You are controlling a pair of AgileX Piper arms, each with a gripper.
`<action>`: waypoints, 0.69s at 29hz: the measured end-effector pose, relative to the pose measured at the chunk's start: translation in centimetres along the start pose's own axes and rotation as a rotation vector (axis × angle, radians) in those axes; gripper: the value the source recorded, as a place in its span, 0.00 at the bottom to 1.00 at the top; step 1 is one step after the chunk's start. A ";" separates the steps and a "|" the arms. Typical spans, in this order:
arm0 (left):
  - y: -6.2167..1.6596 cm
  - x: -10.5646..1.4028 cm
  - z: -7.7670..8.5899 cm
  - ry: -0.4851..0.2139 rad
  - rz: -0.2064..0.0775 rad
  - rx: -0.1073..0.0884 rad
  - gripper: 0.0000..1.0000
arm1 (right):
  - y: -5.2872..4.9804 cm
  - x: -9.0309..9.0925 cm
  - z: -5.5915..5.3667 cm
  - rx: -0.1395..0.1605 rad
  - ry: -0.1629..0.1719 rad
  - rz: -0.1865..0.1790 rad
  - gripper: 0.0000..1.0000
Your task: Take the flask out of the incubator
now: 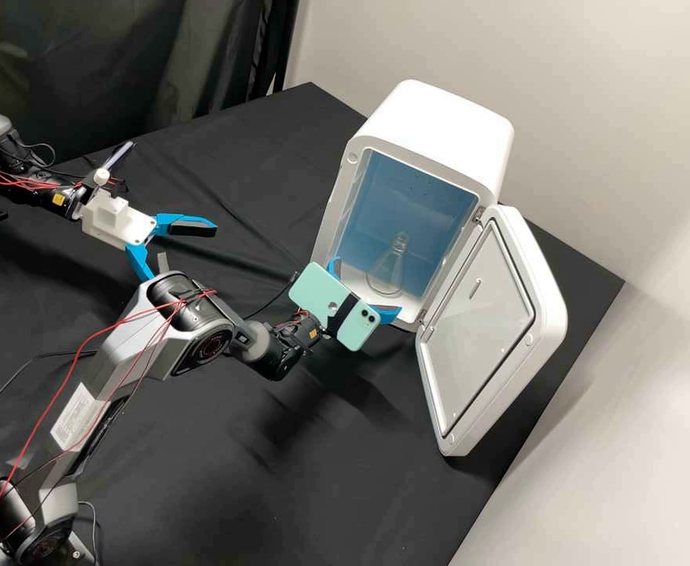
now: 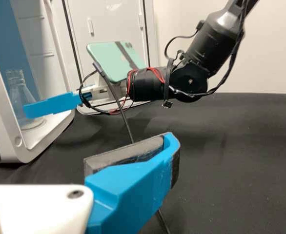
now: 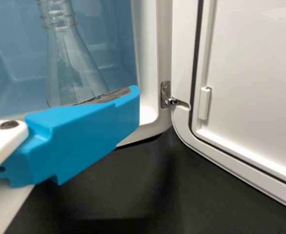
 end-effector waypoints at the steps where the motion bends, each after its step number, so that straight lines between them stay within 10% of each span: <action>1: 0.00 0.0 0.0 0.000 0.000 0.000 1.00 | 0.0 0.2 -0.1 0.006 0.004 -0.002 1.00; 20: -0.11 0.0 0.0 0.003 -0.012 0.000 1.00 | 0.6 1.1 -0.2 0.005 0.011 0.011 1.00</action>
